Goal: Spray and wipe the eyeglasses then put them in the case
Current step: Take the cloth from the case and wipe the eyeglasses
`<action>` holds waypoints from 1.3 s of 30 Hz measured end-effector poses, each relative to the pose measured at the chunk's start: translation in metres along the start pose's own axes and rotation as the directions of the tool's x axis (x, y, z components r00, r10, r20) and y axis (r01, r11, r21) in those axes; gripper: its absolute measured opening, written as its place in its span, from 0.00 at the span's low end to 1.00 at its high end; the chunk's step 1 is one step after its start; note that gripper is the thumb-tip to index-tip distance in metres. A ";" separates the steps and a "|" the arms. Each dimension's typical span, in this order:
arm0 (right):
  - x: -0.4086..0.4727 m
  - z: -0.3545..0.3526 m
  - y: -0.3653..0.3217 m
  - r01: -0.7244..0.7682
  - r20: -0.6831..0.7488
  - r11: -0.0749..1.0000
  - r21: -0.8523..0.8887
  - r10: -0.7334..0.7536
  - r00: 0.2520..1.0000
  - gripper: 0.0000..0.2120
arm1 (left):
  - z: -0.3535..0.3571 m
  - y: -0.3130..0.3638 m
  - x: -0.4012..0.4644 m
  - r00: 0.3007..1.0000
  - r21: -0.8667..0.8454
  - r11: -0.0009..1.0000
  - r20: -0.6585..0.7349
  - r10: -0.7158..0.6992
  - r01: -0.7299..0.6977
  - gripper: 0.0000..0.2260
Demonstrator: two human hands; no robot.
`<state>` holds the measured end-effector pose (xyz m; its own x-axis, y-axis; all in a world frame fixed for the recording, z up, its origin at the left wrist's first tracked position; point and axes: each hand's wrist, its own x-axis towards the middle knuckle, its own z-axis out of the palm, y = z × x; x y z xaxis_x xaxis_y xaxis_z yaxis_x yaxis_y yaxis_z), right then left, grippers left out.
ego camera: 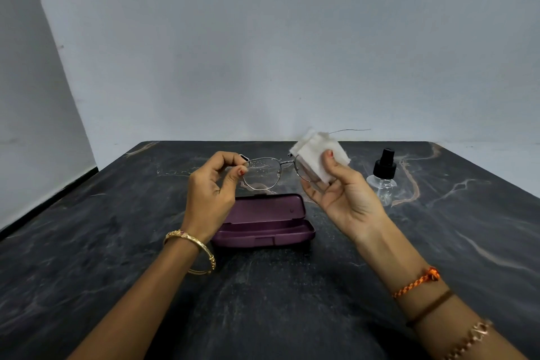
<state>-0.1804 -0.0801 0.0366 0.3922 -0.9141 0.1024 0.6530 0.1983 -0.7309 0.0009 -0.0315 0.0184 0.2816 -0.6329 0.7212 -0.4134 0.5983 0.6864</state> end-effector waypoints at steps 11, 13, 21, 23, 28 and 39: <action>-0.002 -0.001 0.002 0.186 -0.030 0.957 -0.223 -0.198 0.980 0.08 | 0.004 0.005 -0.005 0.998 -0.034 0.999 0.061 0.011 -0.009 0.07; -0.003 -0.002 -0.003 0.217 -0.020 0.926 -0.310 -0.235 0.972 0.07 | 0.005 0.006 -0.005 0.997 -0.015 0.999 0.066 0.029 -0.028 0.06; -0.002 -0.006 -0.011 0.146 -0.090 0.904 -0.401 -0.198 0.976 0.07 | 0.008 0.010 -0.003 1.000 0.002 1.000 0.003 0.013 -0.013 0.10; -0.001 -0.004 -0.008 0.107 -0.146 0.962 -0.252 -0.147 0.978 0.03 | 0.008 0.011 -0.002 1.000 -0.020 1.000 -0.024 0.003 -0.004 0.11; -0.001 0.003 0.002 0.093 -0.234 0.984 0.151 -0.056 0.971 0.02 | 0.014 0.012 -0.008 0.999 -0.007 0.999 0.008 0.045 -0.045 0.11; -0.001 -0.002 0.001 0.221 0.010 0.947 -0.232 -0.224 0.974 0.08 | 0.012 0.013 -0.008 0.997 0.073 0.995 -0.037 0.067 -0.064 0.08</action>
<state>-0.1815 -0.0800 0.0340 0.2422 -0.9317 0.2708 0.5545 -0.0960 -0.8266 -0.0170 -0.0245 0.0201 0.2851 -0.5725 0.7687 -0.4931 0.6001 0.6298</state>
